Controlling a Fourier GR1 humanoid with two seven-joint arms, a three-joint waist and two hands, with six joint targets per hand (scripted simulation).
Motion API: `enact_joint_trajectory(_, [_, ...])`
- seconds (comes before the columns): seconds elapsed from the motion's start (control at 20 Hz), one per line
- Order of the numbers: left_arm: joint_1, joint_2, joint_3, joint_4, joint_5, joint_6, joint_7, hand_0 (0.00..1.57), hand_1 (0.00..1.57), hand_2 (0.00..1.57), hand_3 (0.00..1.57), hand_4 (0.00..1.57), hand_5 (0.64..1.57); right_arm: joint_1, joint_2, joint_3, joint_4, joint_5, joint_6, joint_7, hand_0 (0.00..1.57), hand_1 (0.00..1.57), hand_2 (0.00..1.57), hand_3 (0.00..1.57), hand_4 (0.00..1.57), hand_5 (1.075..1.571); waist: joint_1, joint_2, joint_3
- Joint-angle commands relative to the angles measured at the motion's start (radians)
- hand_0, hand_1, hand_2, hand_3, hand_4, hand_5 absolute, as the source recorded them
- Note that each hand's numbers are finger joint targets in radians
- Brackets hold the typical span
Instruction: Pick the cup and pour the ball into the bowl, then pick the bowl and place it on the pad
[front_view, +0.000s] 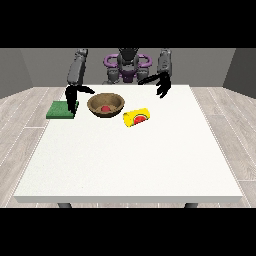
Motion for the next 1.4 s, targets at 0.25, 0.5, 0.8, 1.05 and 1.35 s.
enact_joint_trajectory(0.25, [-0.002,0.029,0.012,-0.013,0.041,-0.053,-0.003,0.00,0.00,0.00,0.00,0.00,1.549,0.009,0.063,0.014,0.094,-0.002,0.000,-0.067,0.00,0.00,0.00,0.00,0.25,1.550,0.013,-0.004,0.0013])
enact_joint_trajectory(0.5, [-0.064,-0.008,-0.069,-0.160,0.016,-0.056,0.111,0.00,0.00,0.00,0.00,0.00,1.556,-0.003,0.018,-0.055,0.183,-0.025,-0.013,-0.181,0.00,0.00,0.00,0.00,0.14,1.530,0.118,0.079,0.0027])
enact_joint_trajectory(0.8, [-0.008,-0.017,-0.074,-0.137,0.020,-0.057,0.067,0.00,0.00,0.00,0.00,0.00,1.559,-0.006,0.098,-0.035,0.143,-0.032,-0.063,-0.131,0.00,0.00,0.00,0.00,0.23,1.532,0.122,0.057,0.0015])
enact_joint_trajectory(1.05, [-0.019,0.039,-0.035,-0.120,0.057,-0.110,0.123,0.00,0.00,0.00,0.00,0.00,1.563,-0.058,0.102,-0.037,0.135,-0.059,-0.087,-0.025,0.00,0.00,0.00,0.00,0.36,1.545,0.099,-0.031,0.0010])
enact_joint_trajectory(1.35, [0.043,0.072,0.013,-0.074,0.085,-0.115,0.028,0.00,0.00,0.00,0.00,0.00,1.564,-0.080,0.167,0.009,0.130,-0.049,-0.120,-0.004,0.00,0.00,0.00,0.00,0.37,1.547,0.052,-0.033,0.0009])
